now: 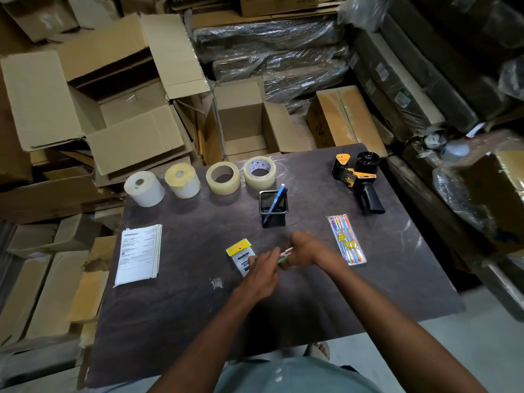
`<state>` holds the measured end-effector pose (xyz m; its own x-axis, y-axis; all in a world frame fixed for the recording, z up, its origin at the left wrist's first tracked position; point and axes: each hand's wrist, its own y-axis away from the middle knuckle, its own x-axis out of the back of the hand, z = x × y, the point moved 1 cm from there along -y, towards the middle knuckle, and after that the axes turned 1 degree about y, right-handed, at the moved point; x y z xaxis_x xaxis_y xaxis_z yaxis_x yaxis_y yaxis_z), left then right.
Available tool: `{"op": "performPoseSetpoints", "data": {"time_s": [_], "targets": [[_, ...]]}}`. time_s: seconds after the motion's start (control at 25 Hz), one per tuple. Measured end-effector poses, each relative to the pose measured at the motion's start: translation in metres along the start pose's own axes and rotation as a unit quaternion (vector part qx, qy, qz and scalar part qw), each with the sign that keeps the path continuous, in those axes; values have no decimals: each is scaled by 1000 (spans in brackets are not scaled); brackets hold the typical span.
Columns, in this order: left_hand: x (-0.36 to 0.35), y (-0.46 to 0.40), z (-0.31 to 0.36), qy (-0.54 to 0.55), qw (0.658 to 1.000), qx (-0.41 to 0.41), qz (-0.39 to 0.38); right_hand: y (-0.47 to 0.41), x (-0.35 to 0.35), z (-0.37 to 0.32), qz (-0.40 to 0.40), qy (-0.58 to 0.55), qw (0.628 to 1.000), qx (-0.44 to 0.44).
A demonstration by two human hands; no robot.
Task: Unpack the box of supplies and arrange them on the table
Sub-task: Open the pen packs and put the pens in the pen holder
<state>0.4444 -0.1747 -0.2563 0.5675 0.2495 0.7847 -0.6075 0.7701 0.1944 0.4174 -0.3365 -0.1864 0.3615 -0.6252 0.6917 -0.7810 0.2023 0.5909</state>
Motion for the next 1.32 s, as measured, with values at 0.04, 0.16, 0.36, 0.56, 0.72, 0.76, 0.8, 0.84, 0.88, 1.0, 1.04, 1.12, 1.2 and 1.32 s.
{"op": "performPoseSetpoints", "data": {"time_s": [0.04, 0.16, 0.36, 0.56, 0.72, 0.76, 0.8, 0.84, 0.88, 1.0, 1.04, 1.12, 1.2, 1.32], "targets": [[0, 0, 0, 54, 998, 8, -7, 4, 5, 6, -21, -91, 995, 18], [0, -2, 7, 182, 980, 65, 37, 16, -5, 14, 11, -346, 935, 75], [-10, -21, 35, 235, 967, 77, 60, 5, -55, 8, 280, -352, 891, 69], [-28, -43, 45, 247, 963, 64, 86, 10, -44, 26, 356, -242, 897, 96], [-45, -48, 39, 174, 980, 85, 46, -1, -62, 49, 344, -205, 910, 112], [-49, -47, 36, 135, 986, 90, 34, -3, -66, 53, 333, -203, 913, 119], [-51, -46, 35, 106, 990, 92, 30, -4, -66, 55, 325, -201, 915, 128], [-50, -45, 35, 88, 991, 94, 32, -5, -65, 56, 324, -200, 914, 138], [-47, -46, 36, 76, 992, 98, 39, -5, -61, 55, 324, -201, 913, 146], [-38, -52, 41, 50, 992, 109, 43, -8, -55, 56, 335, -204, 906, 159], [-39, -52, 41, 36, 993, 107, 34, -10, -57, 59, 334, -205, 908, 148], [-41, -51, 37, 3, 994, 111, 5, -18, -66, 67, 321, -217, 914, 120], [-43, -49, 31, -12, 994, 109, -5, -22, -67, 69, 311, -232, 914, 116], [-33, -48, 27, 27, 993, 101, 54, -23, -46, 60, 323, -261, 900, 132]]}}
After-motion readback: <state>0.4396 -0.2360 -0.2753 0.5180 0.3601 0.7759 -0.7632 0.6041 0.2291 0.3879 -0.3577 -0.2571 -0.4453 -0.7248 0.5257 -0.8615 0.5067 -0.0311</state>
